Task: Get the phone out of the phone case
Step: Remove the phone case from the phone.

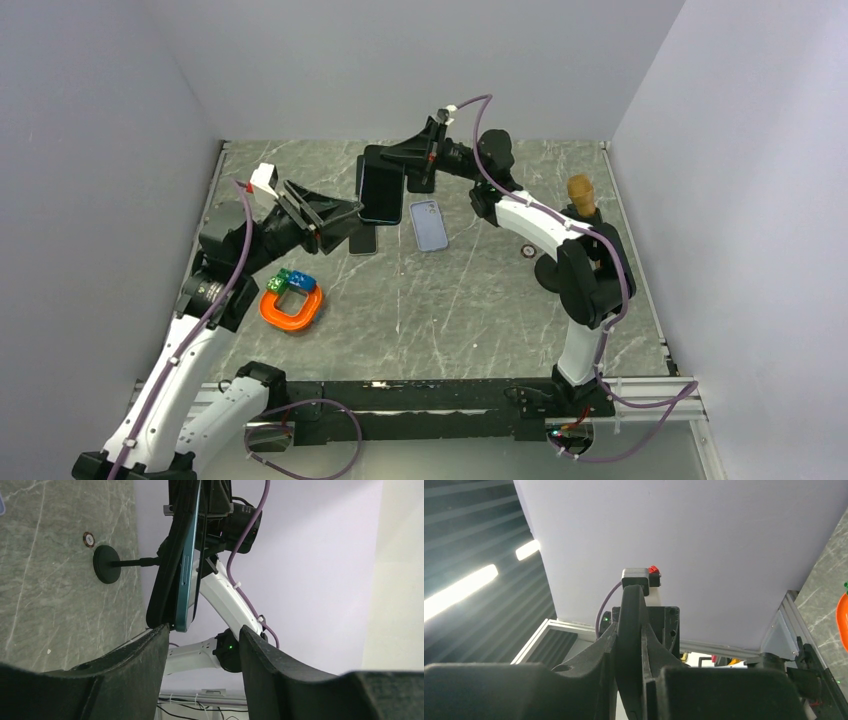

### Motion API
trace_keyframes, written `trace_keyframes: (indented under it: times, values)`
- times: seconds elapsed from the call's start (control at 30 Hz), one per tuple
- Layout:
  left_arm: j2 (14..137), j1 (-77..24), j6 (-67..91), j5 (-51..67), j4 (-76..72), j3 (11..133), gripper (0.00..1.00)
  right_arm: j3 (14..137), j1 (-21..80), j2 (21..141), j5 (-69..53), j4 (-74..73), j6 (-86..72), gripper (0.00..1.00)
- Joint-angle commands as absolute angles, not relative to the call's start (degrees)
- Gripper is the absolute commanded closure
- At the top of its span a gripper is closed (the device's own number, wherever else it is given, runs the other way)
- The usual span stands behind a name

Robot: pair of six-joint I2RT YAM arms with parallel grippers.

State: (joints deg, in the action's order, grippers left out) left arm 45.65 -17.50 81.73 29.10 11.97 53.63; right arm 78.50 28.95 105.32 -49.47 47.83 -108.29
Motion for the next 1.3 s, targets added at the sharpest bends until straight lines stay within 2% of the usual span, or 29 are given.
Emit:
trace_keyframes:
  times: [0.0, 0.2, 0.4, 0.5, 0.57, 0.6, 0.67, 0.8, 0.97, 1.03, 1.07, 1.27]
  values:
    - [49.3, -17.3, 80.8, 25.8, 12.5, 53.9, 0.43, 83.9, 33.5, 102.4, -51.9, 51.3, -112.7, 1.0]
    - [51.0, -17.4, 81.9, 28.0, 8.7, 55.3, 0.55, 87.6, 35.2, 102.2, -53.9, 33.8, -96.3, 1.0]
    - [52.7, -17.4, 83.8, 31.3, 1.3, 54.2, 0.68, 92.2, 37.3, 103.7, -54.5, 25.4, -88.5, 1.0]
    - [53.5, -17.3, 84.0, 31.0, -3.5, 53.5, 0.88, 95.4, 37.8, 103.7, -55.6, 16.0, -80.3, 1.0]
    - [53.8, -17.2, 83.1, 30.3, -2.9, 54.4, 0.98, 95.7, 37.2, 102.4, -56.0, 10.2, -74.2, 1.0]
    - [53.8, -17.1, 82.2, 29.7, -2.0, 55.3, 1.0, 95.1, 36.7, 101.6, -55.8, 7.5, -71.8, 0.97]
    - [53.6, -16.9, 80.7, 27.8, -0.2, 57.1, 1.0, 93.5, 35.5, 99.4, -55.4, 4.2, -68.5, 0.76]
    - [53.3, -16.3, 81.2, 26.6, 1.4, 58.9, 1.0, 89.0, 33.7, 94.9, -57.4, 4.1, -65.2, 0.47]
    - [53.1, -15.6, 82.9, 27.8, 2.7, 59.8, 1.0, 84.3, 32.9, 90.4, -60.7, 6.1, -60.7, 0.32]
    - [52.8, -15.6, 82.8, 27.9, 3.1, 60.2, 1.0, 84.2, 32.9, 89.6, -59.4, 3.9, -58.7, 0.32]
    - [52.8, -15.6, 82.9, 28.0, 3.1, 60.3, 1.0, 84.4, 33.1, 89.7, -58.8, 3.9, -58.4, 0.36]
    - [51.9, -15.6, 84.1, 28.2, 2.9, 60.2, 1.0, 82.9, 33.2, 91.9, -60.3, 16.0, -65.8, 0.7]
